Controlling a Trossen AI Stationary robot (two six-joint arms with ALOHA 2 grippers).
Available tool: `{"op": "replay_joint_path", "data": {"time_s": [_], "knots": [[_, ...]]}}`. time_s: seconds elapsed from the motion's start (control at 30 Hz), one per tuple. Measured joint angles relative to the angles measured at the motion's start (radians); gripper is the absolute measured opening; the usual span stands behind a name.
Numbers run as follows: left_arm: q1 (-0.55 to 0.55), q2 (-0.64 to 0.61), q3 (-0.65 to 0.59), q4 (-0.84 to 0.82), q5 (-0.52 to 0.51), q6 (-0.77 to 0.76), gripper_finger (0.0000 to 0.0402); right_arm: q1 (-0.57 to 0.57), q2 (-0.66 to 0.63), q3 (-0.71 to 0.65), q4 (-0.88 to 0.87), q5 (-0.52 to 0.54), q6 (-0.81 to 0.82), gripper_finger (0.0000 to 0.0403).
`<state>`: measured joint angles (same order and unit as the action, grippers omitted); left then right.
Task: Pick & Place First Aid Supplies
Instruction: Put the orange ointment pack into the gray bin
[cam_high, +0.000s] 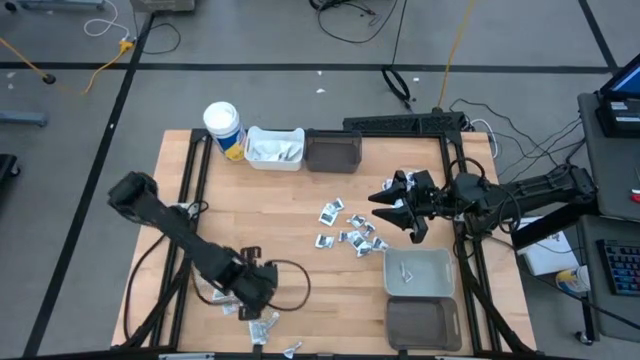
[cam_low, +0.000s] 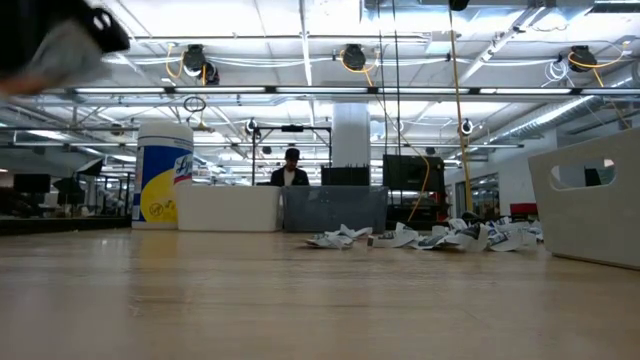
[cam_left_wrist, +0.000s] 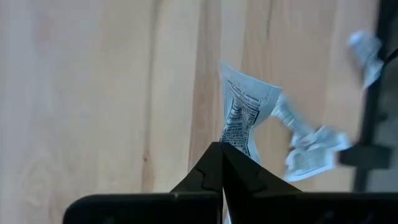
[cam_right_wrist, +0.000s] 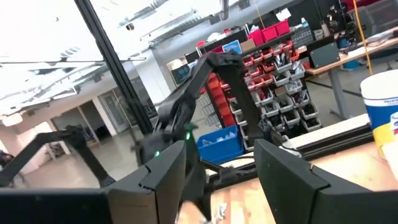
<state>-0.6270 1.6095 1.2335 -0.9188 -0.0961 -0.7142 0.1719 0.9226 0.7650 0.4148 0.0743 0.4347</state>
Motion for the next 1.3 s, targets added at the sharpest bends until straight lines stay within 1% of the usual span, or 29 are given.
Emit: {"op": "replay_joint_path", "data": {"time_s": [0.13,0.2,0.33,0.47,0.67,0.9,0.97,1.07,1.17,1.3], "knots": [[0.013,-0.117,0.000,-0.003,-0.066,-0.066,0.0001,0.000,0.000,0.000,0.000,-0.028,0.010,0.0185],[0.019,-0.169,0.000,-0.001,-0.120,-0.096,0.0001,0.000,0.000,0.000,0.003,-0.037,0.016,0.0185],[0.031,-0.259,0.001,0.006,-0.247,-0.142,0.0001,0.000,0.000,0.000,0.018,-0.053,0.025,0.0185],[0.032,-0.325,0.001,0.041,-0.382,-0.150,0.0000,0.000,0.000,0.000,0.032,-0.053,0.024,0.0185],[0.031,-0.380,0.002,0.183,-0.546,-0.065,0.0000,0.000,0.000,0.000,0.030,-0.079,0.025,0.0185],[0.036,-0.387,0.002,0.455,-0.673,0.155,0.0000,0.000,0.000,0.001,0.026,-0.079,0.003,0.0185],[0.055,-0.386,0.002,0.536,-0.685,0.212,0.0000,0.002,0.008,0.039,-0.030,-0.079,-0.052,0.0185],[0.106,-0.384,0.002,0.671,-0.683,0.321,0.0000,0.017,0.053,0.161,-0.179,-0.071,-0.153,0.0188],[0.166,-0.385,0.003,0.765,-0.635,0.418,0.0000,0.021,0.121,0.290,-0.287,-0.023,-0.198,0.0198],[0.232,-0.384,0.003,0.818,-0.551,0.459,0.0000,0.009,0.194,0.417,-0.293,-0.014,-0.238,0.0212]]}}
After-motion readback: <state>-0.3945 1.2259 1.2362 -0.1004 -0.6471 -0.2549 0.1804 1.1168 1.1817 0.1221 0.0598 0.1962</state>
